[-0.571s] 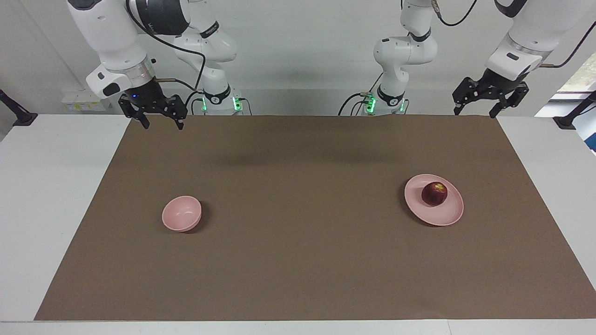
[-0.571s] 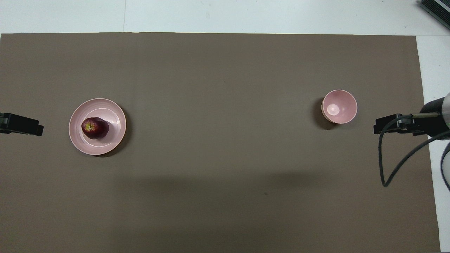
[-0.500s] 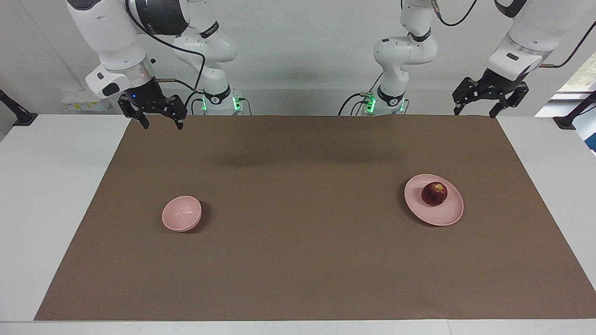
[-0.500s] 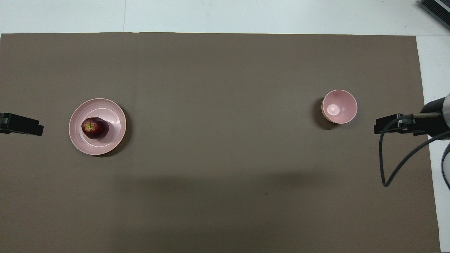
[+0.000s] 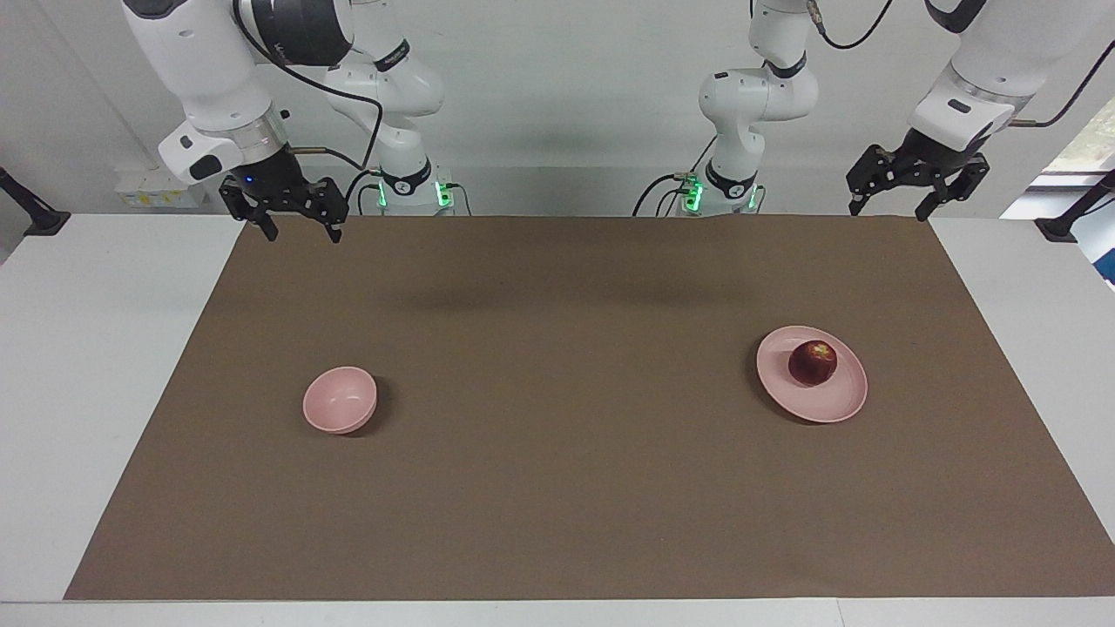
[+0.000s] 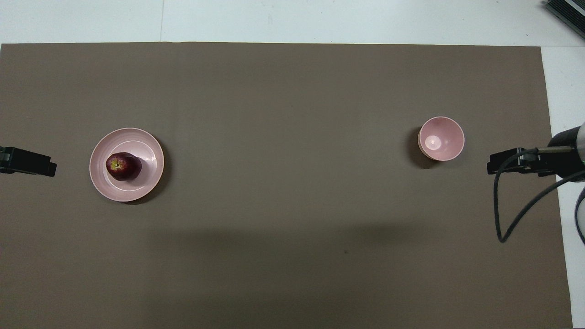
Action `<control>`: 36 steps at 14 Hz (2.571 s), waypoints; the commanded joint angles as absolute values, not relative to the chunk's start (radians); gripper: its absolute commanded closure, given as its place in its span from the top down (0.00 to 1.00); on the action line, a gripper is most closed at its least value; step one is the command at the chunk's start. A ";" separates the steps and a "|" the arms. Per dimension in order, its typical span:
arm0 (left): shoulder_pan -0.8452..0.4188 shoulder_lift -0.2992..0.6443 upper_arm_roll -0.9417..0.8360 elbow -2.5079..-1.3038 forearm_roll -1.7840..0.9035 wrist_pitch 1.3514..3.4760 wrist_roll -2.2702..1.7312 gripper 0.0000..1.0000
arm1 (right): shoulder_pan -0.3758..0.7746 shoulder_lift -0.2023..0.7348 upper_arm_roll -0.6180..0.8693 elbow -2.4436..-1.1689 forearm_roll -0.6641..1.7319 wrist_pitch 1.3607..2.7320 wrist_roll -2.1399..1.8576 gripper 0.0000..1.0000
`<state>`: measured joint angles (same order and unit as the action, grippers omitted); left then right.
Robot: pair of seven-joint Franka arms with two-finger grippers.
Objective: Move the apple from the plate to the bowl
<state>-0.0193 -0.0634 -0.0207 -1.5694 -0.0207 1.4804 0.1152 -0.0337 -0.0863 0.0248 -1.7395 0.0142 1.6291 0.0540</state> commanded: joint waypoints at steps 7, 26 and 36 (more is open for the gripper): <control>-0.021 -0.017 -0.015 -1.669 -0.032 1.638 0.121 1.00 | -0.044 -0.098 0.026 -1.744 0.021 1.629 0.049 1.00; -0.020 0.136 -0.015 -2.158 -0.032 2.308 0.127 1.00 | -0.044 -0.098 0.026 -1.744 0.021 1.629 0.051 1.00; -0.021 0.179 -0.015 -2.106 -0.032 2.309 0.118 0.38 | -0.046 -0.098 0.026 -1.744 0.021 1.626 0.051 1.00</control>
<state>-0.0180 0.1661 -0.0187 -2.1343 -0.0213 2.3003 0.1148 -0.0339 -0.0863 0.0236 -1.7395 0.0142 1.6291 0.0540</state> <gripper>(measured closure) 0.211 0.000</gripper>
